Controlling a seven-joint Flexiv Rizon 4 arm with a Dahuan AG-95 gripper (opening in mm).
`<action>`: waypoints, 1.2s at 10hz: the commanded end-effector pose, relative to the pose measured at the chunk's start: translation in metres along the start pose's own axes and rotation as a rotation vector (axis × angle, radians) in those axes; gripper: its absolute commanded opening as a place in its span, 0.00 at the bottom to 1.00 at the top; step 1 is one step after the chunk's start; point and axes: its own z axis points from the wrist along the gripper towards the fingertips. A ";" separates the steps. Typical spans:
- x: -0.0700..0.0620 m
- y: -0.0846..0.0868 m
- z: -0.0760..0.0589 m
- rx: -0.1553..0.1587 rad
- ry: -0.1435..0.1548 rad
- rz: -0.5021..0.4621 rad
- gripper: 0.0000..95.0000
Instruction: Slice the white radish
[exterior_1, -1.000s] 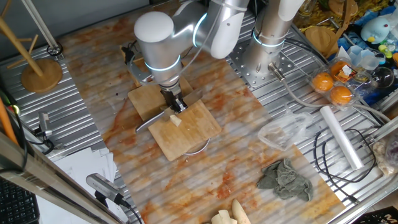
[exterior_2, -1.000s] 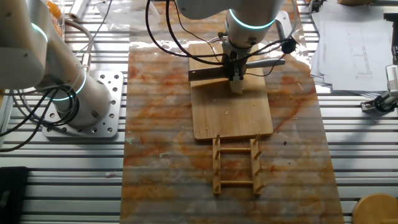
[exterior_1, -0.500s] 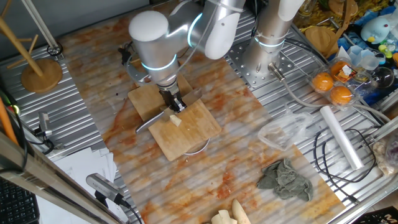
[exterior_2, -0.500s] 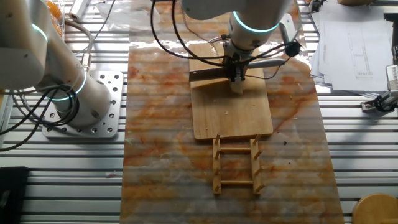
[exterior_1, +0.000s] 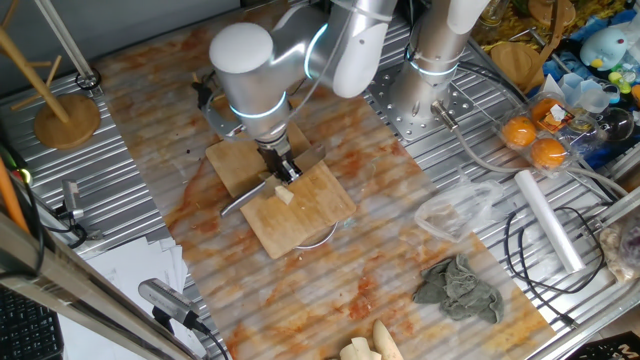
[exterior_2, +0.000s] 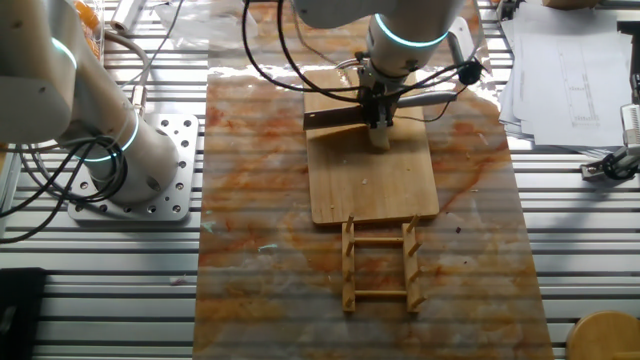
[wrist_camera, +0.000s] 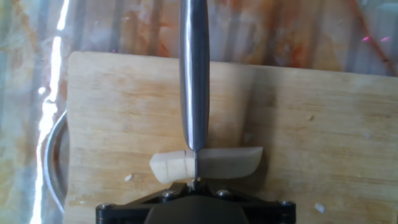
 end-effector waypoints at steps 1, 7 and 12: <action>0.000 -0.003 0.044 0.016 0.001 -0.007 0.00; 0.002 -0.001 0.040 -0.025 0.000 -0.018 0.00; 0.010 -0.011 0.008 0.026 -0.010 -0.077 0.00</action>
